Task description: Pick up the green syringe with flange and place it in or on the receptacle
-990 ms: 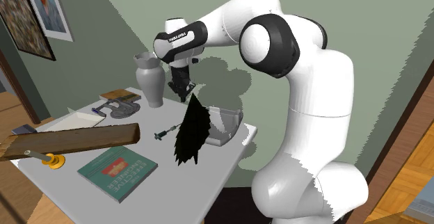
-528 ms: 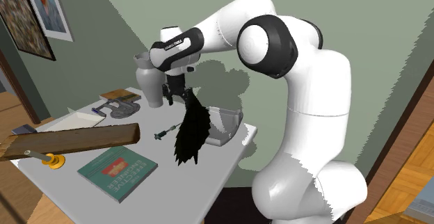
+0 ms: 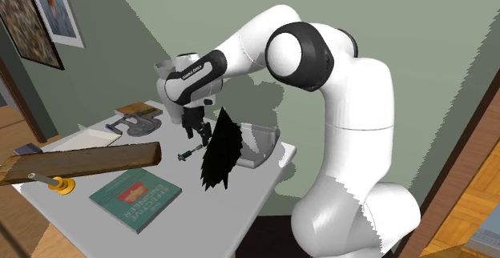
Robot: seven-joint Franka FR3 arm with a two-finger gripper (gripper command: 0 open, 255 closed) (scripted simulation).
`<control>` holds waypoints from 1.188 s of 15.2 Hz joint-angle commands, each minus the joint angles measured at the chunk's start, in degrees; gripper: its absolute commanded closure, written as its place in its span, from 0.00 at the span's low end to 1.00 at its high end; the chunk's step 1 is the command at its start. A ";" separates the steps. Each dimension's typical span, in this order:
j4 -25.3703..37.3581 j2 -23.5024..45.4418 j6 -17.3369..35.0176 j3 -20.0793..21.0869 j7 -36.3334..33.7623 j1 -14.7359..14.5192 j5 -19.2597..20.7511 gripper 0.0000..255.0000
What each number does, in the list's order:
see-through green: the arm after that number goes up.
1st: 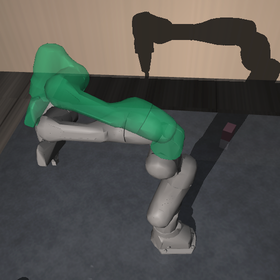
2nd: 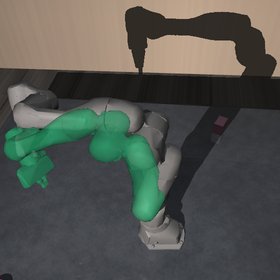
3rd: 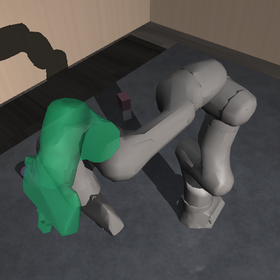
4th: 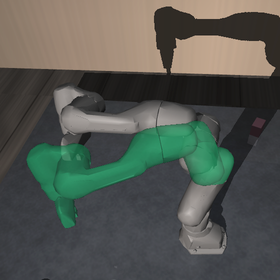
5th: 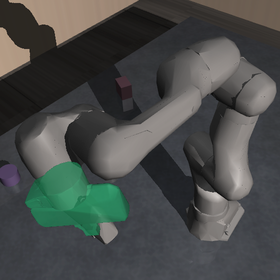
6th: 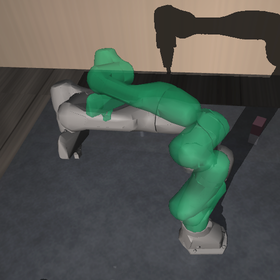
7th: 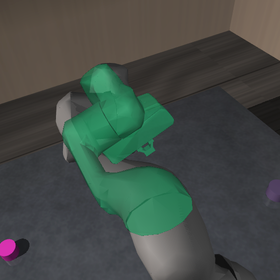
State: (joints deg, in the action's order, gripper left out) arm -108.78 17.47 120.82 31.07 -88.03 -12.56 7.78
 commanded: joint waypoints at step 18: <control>-1.95 2.23 3.87 -0.67 -1.28 -0.54 1.44 1.00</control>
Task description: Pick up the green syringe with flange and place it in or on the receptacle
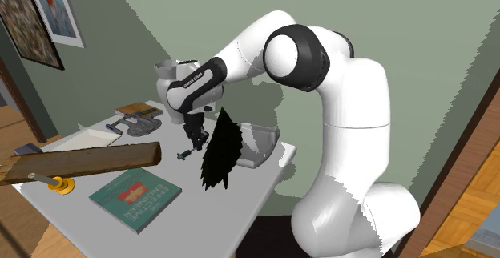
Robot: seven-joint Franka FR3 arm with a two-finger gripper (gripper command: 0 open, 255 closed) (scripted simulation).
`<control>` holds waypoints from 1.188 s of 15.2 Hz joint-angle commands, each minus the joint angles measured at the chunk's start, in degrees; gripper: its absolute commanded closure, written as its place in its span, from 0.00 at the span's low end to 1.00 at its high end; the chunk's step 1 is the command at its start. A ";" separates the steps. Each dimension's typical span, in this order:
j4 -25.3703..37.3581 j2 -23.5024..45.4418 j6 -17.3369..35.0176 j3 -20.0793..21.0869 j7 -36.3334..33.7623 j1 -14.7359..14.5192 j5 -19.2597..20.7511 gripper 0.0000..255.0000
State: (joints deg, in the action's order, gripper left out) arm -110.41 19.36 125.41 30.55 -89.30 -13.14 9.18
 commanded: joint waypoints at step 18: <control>3.96 -4.69 -9.32 1.19 1.71 0.98 -3.20 1.00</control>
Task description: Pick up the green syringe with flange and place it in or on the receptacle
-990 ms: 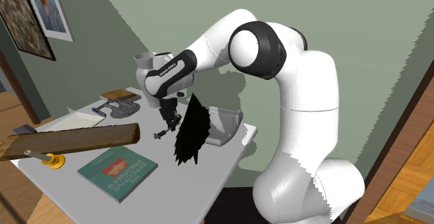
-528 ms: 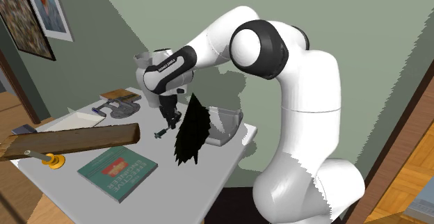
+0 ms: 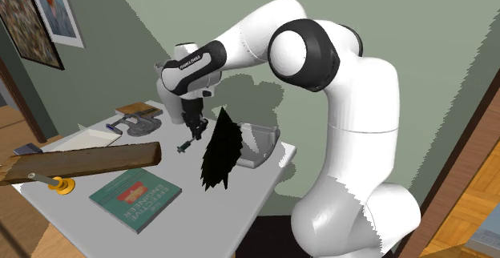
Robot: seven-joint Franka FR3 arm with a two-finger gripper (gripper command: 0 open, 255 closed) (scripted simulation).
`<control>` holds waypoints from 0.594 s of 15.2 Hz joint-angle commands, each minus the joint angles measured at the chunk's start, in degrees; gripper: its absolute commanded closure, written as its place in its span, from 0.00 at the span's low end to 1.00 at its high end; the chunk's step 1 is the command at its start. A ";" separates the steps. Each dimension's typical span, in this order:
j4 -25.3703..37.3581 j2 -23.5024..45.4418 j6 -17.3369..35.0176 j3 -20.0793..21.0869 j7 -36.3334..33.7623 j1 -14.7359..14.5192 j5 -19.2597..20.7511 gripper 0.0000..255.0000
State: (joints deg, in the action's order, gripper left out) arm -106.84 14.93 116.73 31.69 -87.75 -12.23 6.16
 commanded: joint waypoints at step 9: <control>4.69 -2.59 -6.90 0.49 0.96 0.41 -1.66 1.00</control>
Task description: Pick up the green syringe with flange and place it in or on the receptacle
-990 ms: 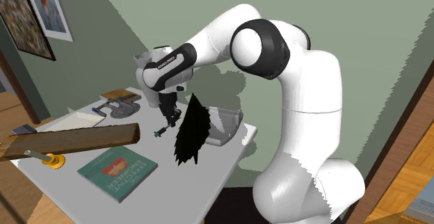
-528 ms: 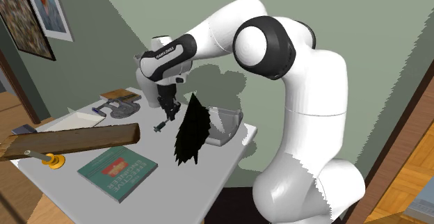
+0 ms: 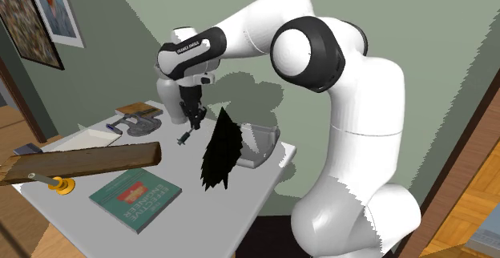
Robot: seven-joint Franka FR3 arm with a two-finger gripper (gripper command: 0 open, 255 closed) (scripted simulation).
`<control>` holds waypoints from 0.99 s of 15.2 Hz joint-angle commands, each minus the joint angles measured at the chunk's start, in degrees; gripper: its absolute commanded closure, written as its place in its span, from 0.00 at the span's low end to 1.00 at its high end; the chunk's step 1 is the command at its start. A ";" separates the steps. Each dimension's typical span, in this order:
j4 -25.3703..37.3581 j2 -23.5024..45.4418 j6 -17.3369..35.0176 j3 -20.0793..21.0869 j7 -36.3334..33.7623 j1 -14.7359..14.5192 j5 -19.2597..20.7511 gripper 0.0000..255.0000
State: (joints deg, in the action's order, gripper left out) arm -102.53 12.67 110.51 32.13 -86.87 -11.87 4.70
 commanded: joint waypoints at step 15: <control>-1.35 -9.13 -6.54 -1.38 6.98 4.25 -4.95 1.00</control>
State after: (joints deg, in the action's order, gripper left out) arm -101.84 5.33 103.50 31.16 -81.46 -8.51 0.70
